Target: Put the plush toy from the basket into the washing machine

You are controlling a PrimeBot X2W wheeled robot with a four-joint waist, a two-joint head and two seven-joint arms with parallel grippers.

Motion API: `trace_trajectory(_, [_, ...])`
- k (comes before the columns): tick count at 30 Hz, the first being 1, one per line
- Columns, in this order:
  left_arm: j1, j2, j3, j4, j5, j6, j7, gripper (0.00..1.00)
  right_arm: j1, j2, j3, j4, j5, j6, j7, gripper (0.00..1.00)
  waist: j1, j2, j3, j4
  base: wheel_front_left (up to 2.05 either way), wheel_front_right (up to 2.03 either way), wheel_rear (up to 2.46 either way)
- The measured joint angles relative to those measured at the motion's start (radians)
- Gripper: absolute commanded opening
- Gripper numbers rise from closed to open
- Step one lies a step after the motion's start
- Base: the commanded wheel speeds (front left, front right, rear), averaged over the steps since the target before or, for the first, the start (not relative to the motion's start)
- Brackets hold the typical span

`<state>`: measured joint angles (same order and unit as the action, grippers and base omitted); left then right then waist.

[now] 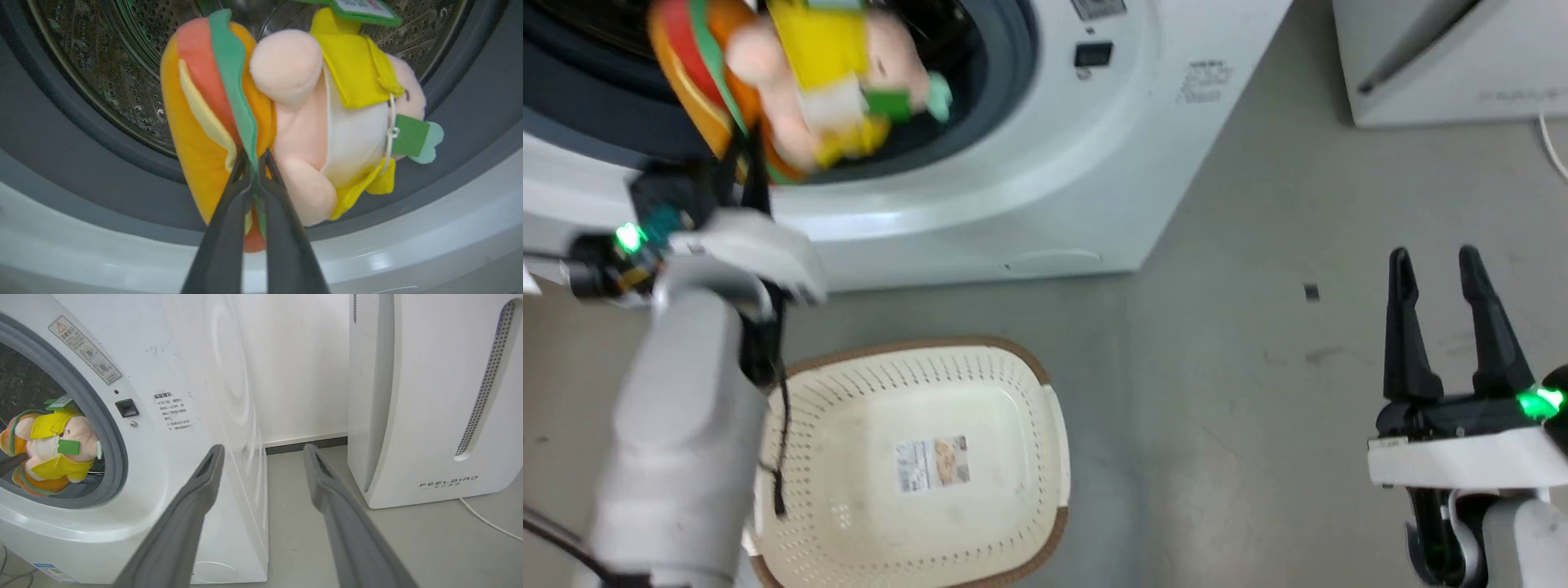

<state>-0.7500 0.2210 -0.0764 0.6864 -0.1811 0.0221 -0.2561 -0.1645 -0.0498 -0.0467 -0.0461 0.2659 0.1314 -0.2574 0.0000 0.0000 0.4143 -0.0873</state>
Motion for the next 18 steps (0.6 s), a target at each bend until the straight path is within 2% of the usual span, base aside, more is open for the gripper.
trace_trajectory(18, [-0.363, 0.126, 0.066, 0.066, 0.061, -0.002, 0.000, 0.00, -0.112, 0.000, 0.054, -0.069, 0.055, 0.000, 0.000, 1.00, 0.0001, 0.0000, 0.238, -0.116, 0.00, 0.00, 0.00])
